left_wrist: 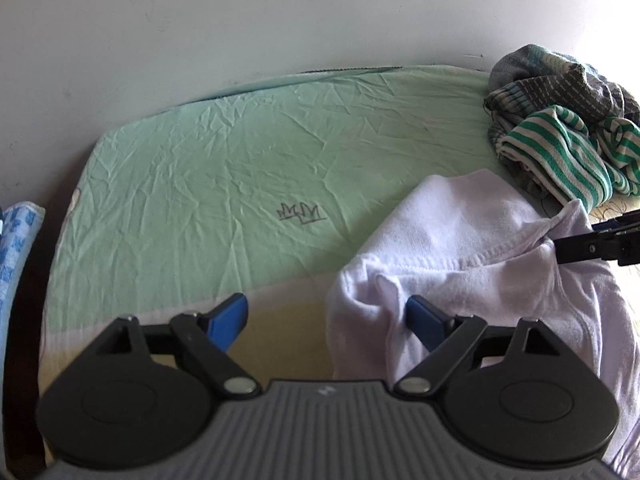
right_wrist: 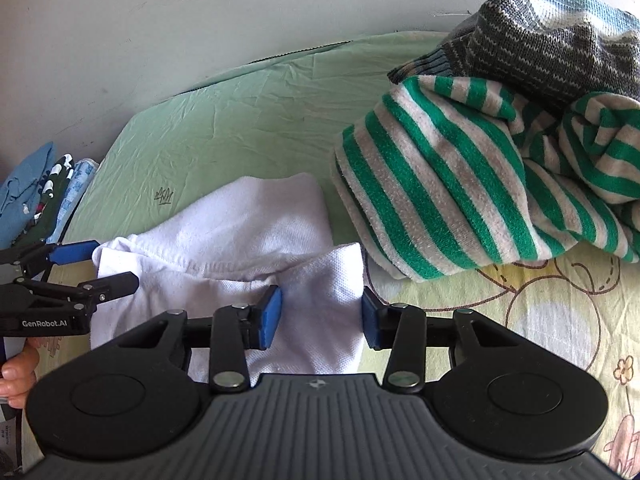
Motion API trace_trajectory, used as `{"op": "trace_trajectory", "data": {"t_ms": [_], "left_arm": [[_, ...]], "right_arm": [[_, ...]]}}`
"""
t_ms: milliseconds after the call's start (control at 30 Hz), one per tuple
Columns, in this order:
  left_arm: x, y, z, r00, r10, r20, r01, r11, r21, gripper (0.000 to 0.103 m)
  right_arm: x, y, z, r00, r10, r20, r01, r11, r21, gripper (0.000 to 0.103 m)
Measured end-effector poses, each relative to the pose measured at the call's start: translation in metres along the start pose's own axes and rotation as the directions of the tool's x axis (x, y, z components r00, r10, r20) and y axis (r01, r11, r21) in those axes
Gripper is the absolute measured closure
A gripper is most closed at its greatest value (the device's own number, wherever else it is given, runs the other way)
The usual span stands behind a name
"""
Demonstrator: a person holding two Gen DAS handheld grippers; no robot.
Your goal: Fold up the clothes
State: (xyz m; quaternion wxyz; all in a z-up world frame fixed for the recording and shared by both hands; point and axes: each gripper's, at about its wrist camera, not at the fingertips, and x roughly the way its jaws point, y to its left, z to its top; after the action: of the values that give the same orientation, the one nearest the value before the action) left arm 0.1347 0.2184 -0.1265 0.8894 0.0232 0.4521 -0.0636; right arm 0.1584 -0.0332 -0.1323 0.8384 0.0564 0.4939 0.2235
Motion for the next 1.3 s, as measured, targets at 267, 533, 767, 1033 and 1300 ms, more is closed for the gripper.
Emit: {"op": "trace_trajectory", "data": {"t_ms": [267, 533, 767, 1033, 1300], "left_arm": [[-0.003, -0.011, -0.003, 0.998, -0.049, 0.032, 0.047, 0.997, 0.059, 0.034], [0.003, -0.022, 0.002, 0.996, -0.077, 0.038, 0.076, 0.996, 0.045, 0.084], [-0.036, -0.025, 0.003, 0.99, -0.069, 0.123, 0.06, 0.995, 0.077, 0.093], [-0.115, -0.029, -0.024, 0.965, -0.104, 0.239, 0.071, 0.987, 0.141, 0.094], [-0.165, -0.046, -0.074, 0.951, -0.167, 0.262, 0.107, 0.967, 0.232, 0.094]], "right_arm": [[0.0, -0.005, -0.002, 0.999, 0.043, -0.003, -0.043, 0.999, 0.019, 0.067], [0.006, 0.002, 0.001, 0.999, 0.042, 0.022, -0.042, 0.999, -0.02, 0.082], [-0.013, 0.0, 0.0, 0.996, 0.071, 0.057, -0.069, 0.997, -0.02, 0.092], [-0.081, 0.014, -0.009, 0.976, 0.166, 0.138, -0.155, 0.984, -0.087, 0.092], [-0.139, 0.031, -0.052, 0.966, 0.194, 0.174, -0.169, 0.975, -0.145, 0.092]]}}
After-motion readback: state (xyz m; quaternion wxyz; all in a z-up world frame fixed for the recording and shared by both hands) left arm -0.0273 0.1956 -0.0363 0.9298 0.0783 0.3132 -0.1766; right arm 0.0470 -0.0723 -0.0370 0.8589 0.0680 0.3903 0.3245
